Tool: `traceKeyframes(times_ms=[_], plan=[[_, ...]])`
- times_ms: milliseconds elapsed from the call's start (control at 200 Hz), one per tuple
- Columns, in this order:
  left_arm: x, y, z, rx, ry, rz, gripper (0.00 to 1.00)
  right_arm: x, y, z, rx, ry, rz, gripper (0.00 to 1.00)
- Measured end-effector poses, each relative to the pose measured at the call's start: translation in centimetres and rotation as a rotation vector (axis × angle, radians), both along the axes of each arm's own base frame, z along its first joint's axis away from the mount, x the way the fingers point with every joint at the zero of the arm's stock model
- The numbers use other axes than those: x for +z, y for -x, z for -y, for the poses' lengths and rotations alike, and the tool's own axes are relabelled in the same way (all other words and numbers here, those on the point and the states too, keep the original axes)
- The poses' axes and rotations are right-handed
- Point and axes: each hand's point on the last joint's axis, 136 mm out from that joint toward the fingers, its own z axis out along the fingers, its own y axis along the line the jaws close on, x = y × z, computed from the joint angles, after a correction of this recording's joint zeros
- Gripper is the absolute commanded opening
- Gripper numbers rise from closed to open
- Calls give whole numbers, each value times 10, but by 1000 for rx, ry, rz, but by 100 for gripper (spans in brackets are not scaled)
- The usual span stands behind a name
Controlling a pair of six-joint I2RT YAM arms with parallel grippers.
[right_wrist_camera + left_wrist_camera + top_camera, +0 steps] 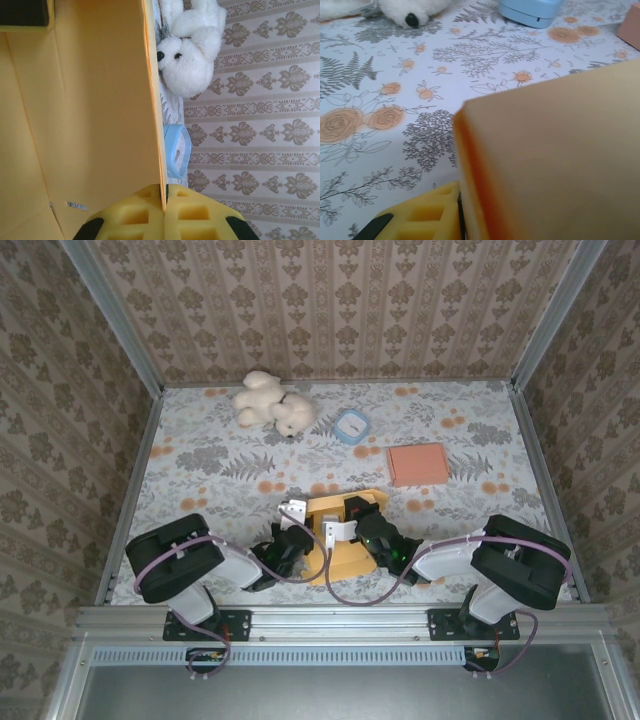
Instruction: Fold the paper box
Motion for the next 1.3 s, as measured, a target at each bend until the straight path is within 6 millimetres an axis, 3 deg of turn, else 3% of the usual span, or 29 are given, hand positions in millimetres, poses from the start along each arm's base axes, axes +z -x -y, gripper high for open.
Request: traceKeyframes(times_ms=[155, 230, 495, 920, 1055, 1180, 1300], plan=[[2, -2, -8, 42, -2, 3, 24, 1, 1, -2, -21, -41, -10, 0], [3, -2, -8, 36, -12, 7, 23, 2, 2, -2, -27, -61, -17, 5], [-1, -7, -10, 16, -87, 21, 16, 5, 19, -2, -10, -172, -142, 42], [-3, -6, 13, -160, -113, 108, 13, 68, 63, 6, 66, -547, -364, 55], [-2, -6, 20, -250, -95, 134, 12, 82, 69, 9, 37, -674, -449, 57], [-1, -2, 31, -336, -82, 146, 12, 71, 65, 6, -43, -700, -530, 57], [0, 4, 42, -418, -81, 154, 12, 41, 52, 13, -174, -680, -597, 57]])
